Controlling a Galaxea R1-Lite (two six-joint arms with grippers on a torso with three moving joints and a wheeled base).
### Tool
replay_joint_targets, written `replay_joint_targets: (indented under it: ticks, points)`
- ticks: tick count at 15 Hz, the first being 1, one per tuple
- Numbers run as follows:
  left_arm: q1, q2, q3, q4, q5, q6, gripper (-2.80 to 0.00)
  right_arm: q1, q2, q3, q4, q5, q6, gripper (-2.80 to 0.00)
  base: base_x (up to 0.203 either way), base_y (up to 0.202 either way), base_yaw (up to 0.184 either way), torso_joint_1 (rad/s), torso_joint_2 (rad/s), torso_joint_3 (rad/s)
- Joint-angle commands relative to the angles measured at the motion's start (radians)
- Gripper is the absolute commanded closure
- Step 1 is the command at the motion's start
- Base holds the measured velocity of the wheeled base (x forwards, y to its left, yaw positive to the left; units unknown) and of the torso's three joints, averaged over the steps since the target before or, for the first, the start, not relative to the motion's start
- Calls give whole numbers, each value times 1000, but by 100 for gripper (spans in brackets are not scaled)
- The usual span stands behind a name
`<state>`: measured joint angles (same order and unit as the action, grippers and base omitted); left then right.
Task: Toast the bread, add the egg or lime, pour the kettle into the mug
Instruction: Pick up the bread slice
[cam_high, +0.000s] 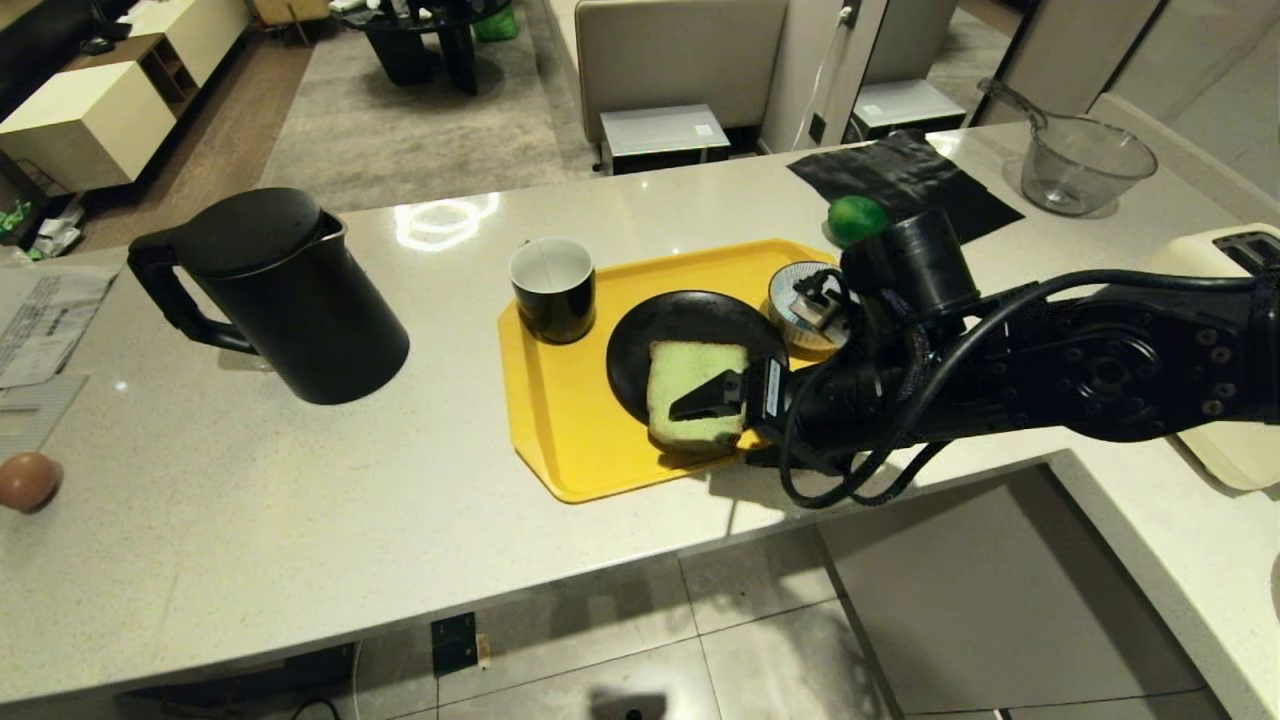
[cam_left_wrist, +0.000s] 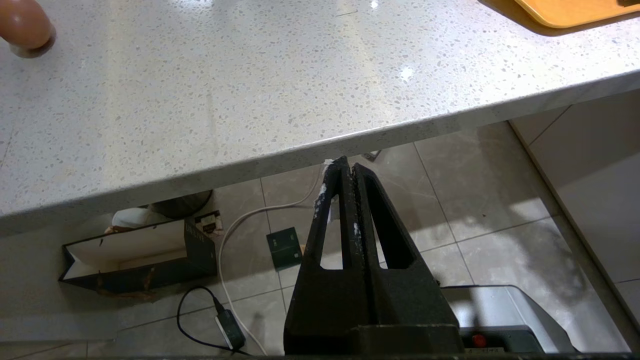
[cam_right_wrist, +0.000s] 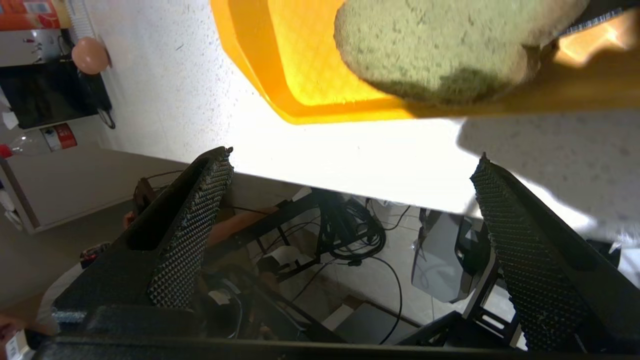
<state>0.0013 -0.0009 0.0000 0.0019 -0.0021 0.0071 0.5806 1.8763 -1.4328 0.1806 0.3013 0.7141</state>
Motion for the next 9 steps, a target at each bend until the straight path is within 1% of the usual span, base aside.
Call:
replay_joint_targets:
  ticks: [1, 4, 9]
  points:
    - [0, -1, 0, 0, 1, 1, 0, -5, 56, -36, 3, 0, 4, -280, 0, 0, 0, 0, 0, 0]
    - [0, -1, 0, 0, 1, 1, 0, -15, 89, -53, 3, -13, 4, -280, 0, 0, 0, 0, 0, 0]
    - [0, -1, 0, 1, 1, 0, 0, -58, 99, -63, 2, -13, 1, -280, 0, 0, 0, 0, 0, 0]
